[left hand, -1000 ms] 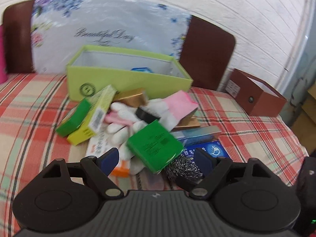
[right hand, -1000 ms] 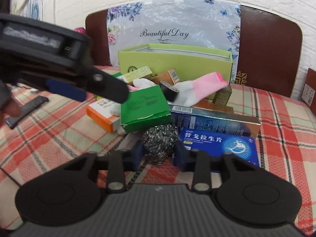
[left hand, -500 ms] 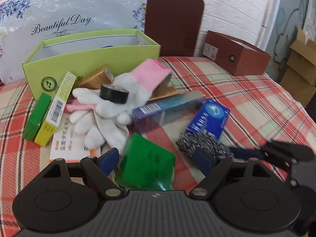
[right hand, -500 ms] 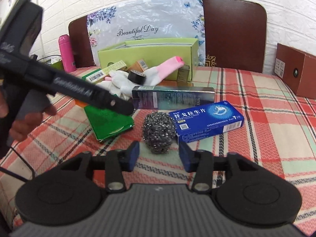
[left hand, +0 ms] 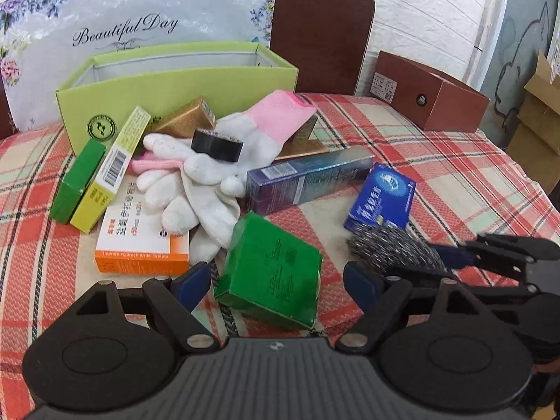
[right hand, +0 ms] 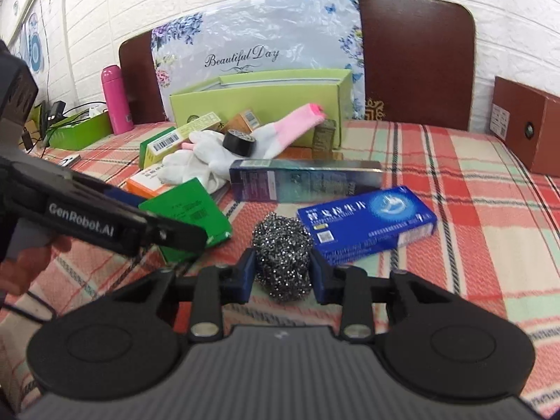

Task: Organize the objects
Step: 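Grasp the steel wool scrubber with the right tool while the left tool grasps the dark green box, then lift both items into the lime-green box and open both tools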

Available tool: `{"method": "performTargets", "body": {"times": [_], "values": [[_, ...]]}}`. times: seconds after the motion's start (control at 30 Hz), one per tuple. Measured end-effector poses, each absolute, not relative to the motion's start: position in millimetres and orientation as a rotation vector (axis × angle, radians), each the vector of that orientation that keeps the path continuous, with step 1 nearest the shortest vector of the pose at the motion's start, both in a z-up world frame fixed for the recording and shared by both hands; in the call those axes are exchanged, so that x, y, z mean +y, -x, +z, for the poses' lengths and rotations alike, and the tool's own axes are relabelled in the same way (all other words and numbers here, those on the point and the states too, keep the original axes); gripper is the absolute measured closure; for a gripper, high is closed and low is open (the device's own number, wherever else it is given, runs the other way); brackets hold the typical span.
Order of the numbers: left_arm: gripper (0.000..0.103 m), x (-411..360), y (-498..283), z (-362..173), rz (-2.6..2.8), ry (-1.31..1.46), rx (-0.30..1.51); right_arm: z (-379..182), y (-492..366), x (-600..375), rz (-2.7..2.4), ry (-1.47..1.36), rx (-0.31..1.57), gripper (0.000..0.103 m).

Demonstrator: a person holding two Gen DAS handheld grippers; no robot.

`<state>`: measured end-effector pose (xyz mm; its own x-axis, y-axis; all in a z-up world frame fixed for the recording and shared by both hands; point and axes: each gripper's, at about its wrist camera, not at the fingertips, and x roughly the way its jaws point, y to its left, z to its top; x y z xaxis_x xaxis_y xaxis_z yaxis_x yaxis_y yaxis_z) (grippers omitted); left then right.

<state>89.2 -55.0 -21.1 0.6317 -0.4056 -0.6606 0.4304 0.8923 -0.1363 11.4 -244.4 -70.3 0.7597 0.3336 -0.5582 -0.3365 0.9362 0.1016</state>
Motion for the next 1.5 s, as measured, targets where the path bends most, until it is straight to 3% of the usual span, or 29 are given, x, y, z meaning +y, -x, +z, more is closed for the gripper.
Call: {"method": "performTargets", "body": {"times": [0.6, 0.67, 0.73, 0.83, 1.13, 1.5], "values": [[0.020, -69, -88, -42, -0.467, -0.136, 0.755, -70, -4, -246, 0.323, -0.029, 0.616, 0.061], [0.033, -67, -89, -41, -0.473, -0.116, 0.756, -71, -6, -245, 0.323, -0.029, 0.618, 0.058], [0.036, -65, -89, -40, -0.475, -0.109, 0.753, -73, -10, -242, 0.322, -0.018, 0.623, 0.058], [0.037, -58, -89, -36, -0.489, -0.066, 0.762, -75, -15, -238, 0.327, 0.001, 0.644, 0.067], [0.039, -13, -78, 16, -0.544, 0.139, 0.677, -42, -17, -238, 0.432, -0.057, 0.570, 0.069], [0.038, 29, -137, 69, -0.355, 0.276, 0.516, 12, -83, -211, 0.453, -0.054, 0.413, 0.069]]}}
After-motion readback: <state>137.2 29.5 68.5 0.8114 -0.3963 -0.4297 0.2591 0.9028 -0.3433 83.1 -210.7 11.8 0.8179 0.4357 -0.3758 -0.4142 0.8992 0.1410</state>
